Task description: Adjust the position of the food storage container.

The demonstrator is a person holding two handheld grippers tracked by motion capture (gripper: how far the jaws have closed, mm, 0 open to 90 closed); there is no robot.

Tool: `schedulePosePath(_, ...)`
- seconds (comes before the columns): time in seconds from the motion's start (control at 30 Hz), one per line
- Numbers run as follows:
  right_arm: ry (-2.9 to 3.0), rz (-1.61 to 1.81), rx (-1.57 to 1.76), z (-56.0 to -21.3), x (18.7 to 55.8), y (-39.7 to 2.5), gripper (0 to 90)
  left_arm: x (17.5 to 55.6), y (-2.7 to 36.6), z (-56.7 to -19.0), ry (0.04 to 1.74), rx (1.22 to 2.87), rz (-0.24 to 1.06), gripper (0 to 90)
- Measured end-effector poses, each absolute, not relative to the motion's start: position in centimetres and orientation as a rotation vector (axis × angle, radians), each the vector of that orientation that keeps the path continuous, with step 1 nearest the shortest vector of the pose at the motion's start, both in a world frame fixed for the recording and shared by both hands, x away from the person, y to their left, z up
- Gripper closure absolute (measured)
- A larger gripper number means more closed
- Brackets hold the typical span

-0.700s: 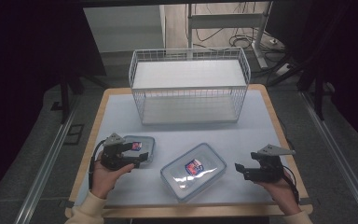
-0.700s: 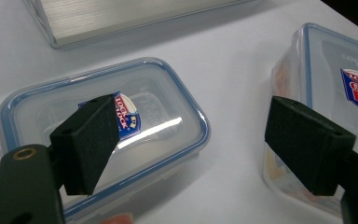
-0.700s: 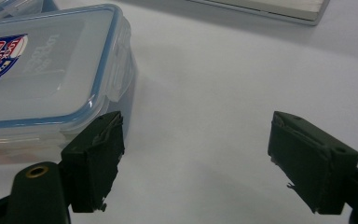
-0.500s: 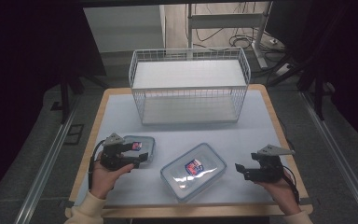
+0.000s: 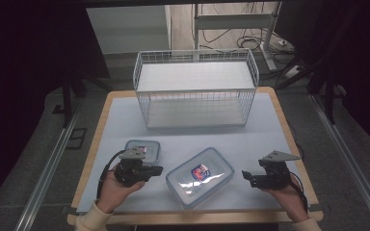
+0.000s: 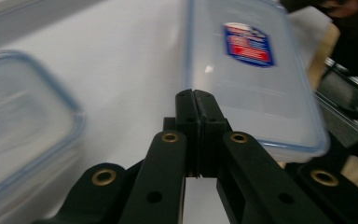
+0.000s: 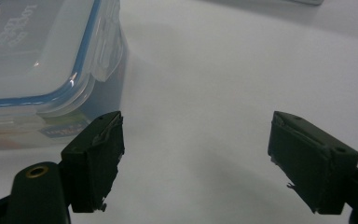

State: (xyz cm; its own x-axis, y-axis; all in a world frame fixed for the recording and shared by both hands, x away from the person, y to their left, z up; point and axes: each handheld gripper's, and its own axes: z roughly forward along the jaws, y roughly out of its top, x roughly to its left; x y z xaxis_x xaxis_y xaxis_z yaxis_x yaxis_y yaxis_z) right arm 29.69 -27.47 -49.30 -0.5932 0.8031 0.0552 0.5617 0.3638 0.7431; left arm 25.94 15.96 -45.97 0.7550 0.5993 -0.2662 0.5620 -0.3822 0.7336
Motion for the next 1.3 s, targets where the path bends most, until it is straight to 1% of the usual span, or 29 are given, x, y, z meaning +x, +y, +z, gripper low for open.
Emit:
schedulePosePath(0.17,2.308,1.069,1.218,-49.5,29.8,-27.6,18.2,24.2,13.2,-45.3,0.758,2.119,-0.009,90.0)
schedulePosePath(0.23,2.310,1.069,1.220,-49.5,29.8,-27.6,18.2,23.9,12.6,-45.1,0.745,2.127,-0.024,90.0)
schedulePosePath(0.37,2.310,1.072,1.220,-49.5,29.8,-27.5,18.2,21.9,9.5,-45.0,0.660,2.164,-0.095,90.0)
schedulePosePath(0.4,2.310,1.072,1.220,-49.5,29.8,-27.5,18.2,21.9,9.5,-45.0,0.660,2.164,-0.095,90.0)
schedulePosePath(0.43,2.309,1.074,1.220,-49.5,29.7,-27.5,18.2,21.2,8.5,-45.3,0.630,2.189,-0.107,90.0)
schedulePosePath(0.5,2.309,1.072,1.222,-49.5,29.7,-27.5,18.2,20.8,7.5,-45.8,0.613,2.211,-0.116,90.0)
schedulePosePath(0.63,2.314,1.069,1.227,-49.6,29.7,-27.5,18.2,20.2,6.2,-47.0,0.600,2.262,-0.135,90.0)
schedulePosePath(0.7,2.315,1.067,1.226,-49.6,29.8,-27.5,18.2,19.9,5.7,-47.6,0.599,2.295,-0.120,90.0)
schedulePosePath(0.83,2.319,1.060,1.229,-49.8,29.8,-27.5,18.2,19.8,5.2,-48.3,0.601,2.329,-0.120,90.0)
schedulePosePath(0.97,2.321,1.056,1.224,-49.9,29.8,-27.5,18.2,19.6,4.9,-49.1,0.619,2.378,-0.064,90.0)
schedulePosePath(1.07,2.322,1.055,1.222,-49.9,29.8,-27.5,18.2,19.7,5.1,-49.3,0.634,2.385,-0.034,90.0)
schedulePosePath(1.17,2.323,1.052,1.221,-50.0,29.8,-27.5,18.2,19.9,5.4,-49.5,0.639,2.376,-0.053,90.0)
schedulePosePath(1.3,2.328,1.045,1.229,-50.1,29.8,-27.5,18.2,20.0,5.7,-49.4,0.650,2.381,-0.034,90.0)
